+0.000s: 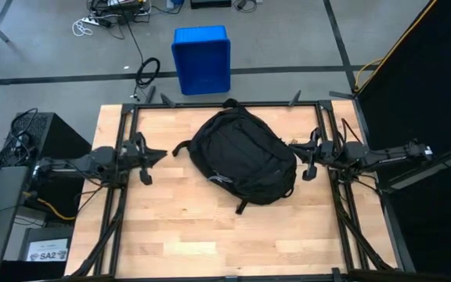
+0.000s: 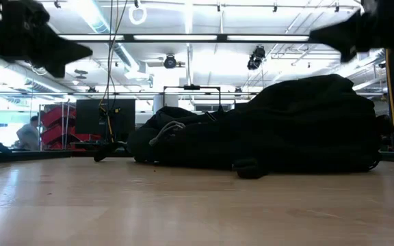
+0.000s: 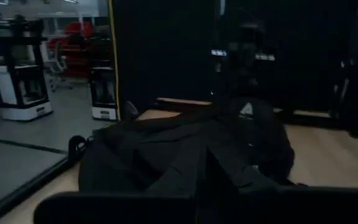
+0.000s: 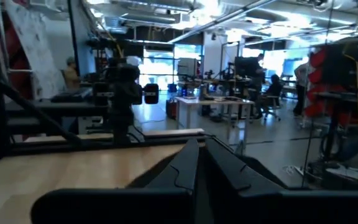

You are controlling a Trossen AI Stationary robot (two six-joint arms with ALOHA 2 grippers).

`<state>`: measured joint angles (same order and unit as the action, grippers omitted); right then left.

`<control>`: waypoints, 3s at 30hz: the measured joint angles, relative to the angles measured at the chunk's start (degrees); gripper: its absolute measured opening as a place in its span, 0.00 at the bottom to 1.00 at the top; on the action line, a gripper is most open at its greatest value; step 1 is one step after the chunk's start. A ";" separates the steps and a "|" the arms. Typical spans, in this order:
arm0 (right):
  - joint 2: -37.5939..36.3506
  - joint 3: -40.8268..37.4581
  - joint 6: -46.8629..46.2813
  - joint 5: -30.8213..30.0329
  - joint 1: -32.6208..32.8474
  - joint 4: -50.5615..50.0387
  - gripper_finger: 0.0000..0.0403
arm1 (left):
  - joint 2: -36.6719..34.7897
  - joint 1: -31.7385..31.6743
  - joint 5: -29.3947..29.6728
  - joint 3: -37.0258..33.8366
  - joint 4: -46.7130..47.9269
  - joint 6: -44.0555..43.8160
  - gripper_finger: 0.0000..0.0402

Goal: Unpack backpack
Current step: Return to Home Position

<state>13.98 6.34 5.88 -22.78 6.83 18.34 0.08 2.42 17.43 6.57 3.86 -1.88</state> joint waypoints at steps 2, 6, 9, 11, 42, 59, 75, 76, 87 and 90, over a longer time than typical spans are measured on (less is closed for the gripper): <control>-2.39 -2.42 -0.27 0.49 -0.66 -0.01 0.00 | 0.00 -1.52 -1.75 -2.99 -3.08 -1.16 0.00; -5.86 -5.77 -0.48 2.05 -1.16 -2.19 0.00 | 0.24 -4.35 -6.74 -6.07 -6.31 -4.56 0.00; -6.40 -5.78 -2.54 2.05 -1.16 -7.03 0.00 | 0.40 -5.11 -9.25 -6.09 -5.96 -5.87 0.00; -6.36 -5.78 -3.39 2.00 -1.16 -8.54 0.00 | 0.39 -5.09 -9.75 -6.10 -6.12 -5.89 0.00; -6.28 -5.87 -2.74 -4.51 -1.75 -8.54 0.04 | 0.44 -5.10 -6.86 -6.14 -7.17 -5.92 0.00; -6.28 -5.94 -2.76 -4.53 -1.75 -8.56 0.03 | 0.44 -5.10 -6.88 -6.16 -7.19 -5.90 0.00; -6.28 -5.96 -2.76 -4.53 -1.75 -8.58 0.02 | 0.44 -5.10 -6.88 -6.16 -7.17 -5.92 0.00; -6.28 -5.96 -2.76 -4.53 -1.75 -8.58 0.02 | 0.44 -5.10 -6.88 -6.16 -7.17 -5.92 0.00; -6.28 -5.96 -2.76 -4.53 -1.75 -8.58 0.05 | 0.44 -5.10 -6.89 -6.16 -7.17 -5.92 0.00; -6.28 -5.96 -2.76 -4.51 -1.75 -8.58 0.05 | 0.44 -5.10 -6.90 -6.17 -7.17 -5.90 0.00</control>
<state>7.70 0.38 3.12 -27.29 5.08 9.76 0.51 -2.68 10.52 0.40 -3.31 -7.78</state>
